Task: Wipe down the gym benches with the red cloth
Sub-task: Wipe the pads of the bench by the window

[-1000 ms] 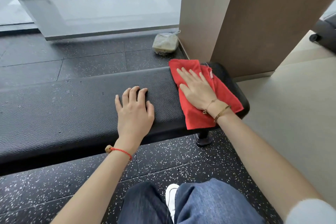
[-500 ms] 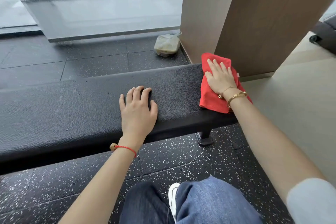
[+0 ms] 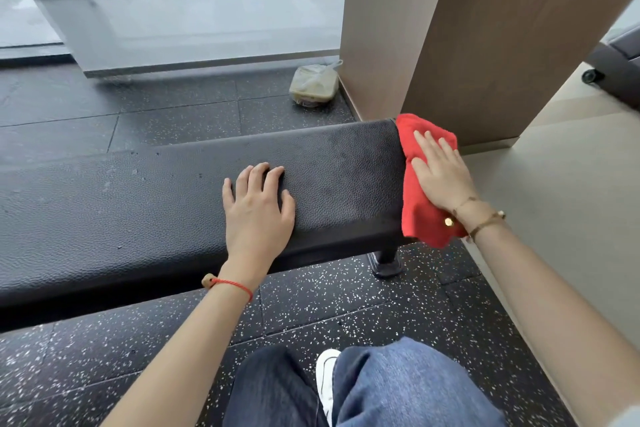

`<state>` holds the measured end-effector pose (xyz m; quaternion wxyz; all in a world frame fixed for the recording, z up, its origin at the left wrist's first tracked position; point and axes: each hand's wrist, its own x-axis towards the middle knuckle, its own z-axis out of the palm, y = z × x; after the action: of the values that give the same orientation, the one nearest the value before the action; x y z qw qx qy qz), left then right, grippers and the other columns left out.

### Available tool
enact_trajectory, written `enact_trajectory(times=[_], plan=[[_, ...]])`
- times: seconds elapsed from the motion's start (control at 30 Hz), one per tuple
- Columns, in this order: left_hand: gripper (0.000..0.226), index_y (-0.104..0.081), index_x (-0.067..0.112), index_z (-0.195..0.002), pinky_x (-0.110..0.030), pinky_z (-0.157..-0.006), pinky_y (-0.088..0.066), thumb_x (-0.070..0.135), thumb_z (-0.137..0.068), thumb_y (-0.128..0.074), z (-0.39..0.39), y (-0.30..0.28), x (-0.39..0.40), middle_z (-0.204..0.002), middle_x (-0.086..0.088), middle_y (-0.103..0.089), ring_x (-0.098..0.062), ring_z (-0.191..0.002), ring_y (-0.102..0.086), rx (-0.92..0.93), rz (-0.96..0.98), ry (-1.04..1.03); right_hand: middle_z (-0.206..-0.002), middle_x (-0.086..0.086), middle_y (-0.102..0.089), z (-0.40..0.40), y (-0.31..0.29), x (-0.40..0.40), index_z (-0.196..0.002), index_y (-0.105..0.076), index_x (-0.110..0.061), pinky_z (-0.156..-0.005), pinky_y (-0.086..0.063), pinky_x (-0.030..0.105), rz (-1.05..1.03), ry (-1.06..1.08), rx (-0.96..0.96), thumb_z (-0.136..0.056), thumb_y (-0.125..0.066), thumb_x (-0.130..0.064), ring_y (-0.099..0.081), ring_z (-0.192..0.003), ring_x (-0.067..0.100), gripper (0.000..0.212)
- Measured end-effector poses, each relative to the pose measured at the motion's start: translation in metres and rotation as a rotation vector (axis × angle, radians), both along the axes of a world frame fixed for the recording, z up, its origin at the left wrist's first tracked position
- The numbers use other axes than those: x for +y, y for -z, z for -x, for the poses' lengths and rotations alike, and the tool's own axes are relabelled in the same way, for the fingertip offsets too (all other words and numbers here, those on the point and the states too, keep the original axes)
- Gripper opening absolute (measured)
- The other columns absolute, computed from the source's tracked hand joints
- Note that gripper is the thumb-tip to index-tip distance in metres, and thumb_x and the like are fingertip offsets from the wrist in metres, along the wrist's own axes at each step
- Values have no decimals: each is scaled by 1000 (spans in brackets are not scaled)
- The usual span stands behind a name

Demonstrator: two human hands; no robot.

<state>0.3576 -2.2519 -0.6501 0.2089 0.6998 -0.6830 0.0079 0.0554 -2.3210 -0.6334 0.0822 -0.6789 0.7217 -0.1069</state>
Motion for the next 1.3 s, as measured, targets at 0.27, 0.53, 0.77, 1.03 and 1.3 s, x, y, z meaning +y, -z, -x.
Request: enact_trajectory(times=[0.27, 0.53, 0.77, 1.03, 1.3], plan=[[43, -50, 20, -136, -53, -117, -20, 33, -95, -44, 5, -1, -1, -143, -2, -47, -24, -137, -36, -19, -3, -24, -163, -1, -9, -84, -10, -50, -155, -11, -26, -123, -1, 38, -44, -164, -16, -101, -28, -30, -10, -150, 21, 57], [44, -49, 19, -139, -52, -119, -19, 32, -97, -45, 1, -1, 0, -146, -3, -46, -26, -140, -34, -15, -17, 3, -161, -3, -20, -74, -3, 49, -154, -20, -25, -123, -4, 35, 79, -371, -42, -100, -38, -27, -15, -149, 17, 57], [45, -48, 20, -139, -53, -118, -19, 33, -97, -42, 4, -2, 1, -146, -3, -45, -26, -139, -34, -37, -21, -15, -162, 0, -17, -29, -8, -2, -155, -18, -21, -122, 0, 37, 27, -110, -25, -102, -32, -26, -14, -150, 20, 55], [44, -49, 20, -135, -53, -117, -20, 32, -94, -43, 6, -3, -1, -143, -3, -46, -26, -137, -36, -41, -20, -35, -162, 12, -15, -135, -7, -28, -154, -14, -5, -122, -1, 34, 19, -314, -74, -101, -31, -20, -12, -150, 23, 57], [45, -47, 22, -140, -52, -119, -18, 34, -97, -41, 1, 0, -1, -147, -1, -43, -25, -141, -33, -30, -26, -8, -162, 5, -17, -84, -2, 25, -154, -16, -8, -123, -1, 32, 64, -377, -24, -102, -33, -23, -14, -150, 19, 57]])
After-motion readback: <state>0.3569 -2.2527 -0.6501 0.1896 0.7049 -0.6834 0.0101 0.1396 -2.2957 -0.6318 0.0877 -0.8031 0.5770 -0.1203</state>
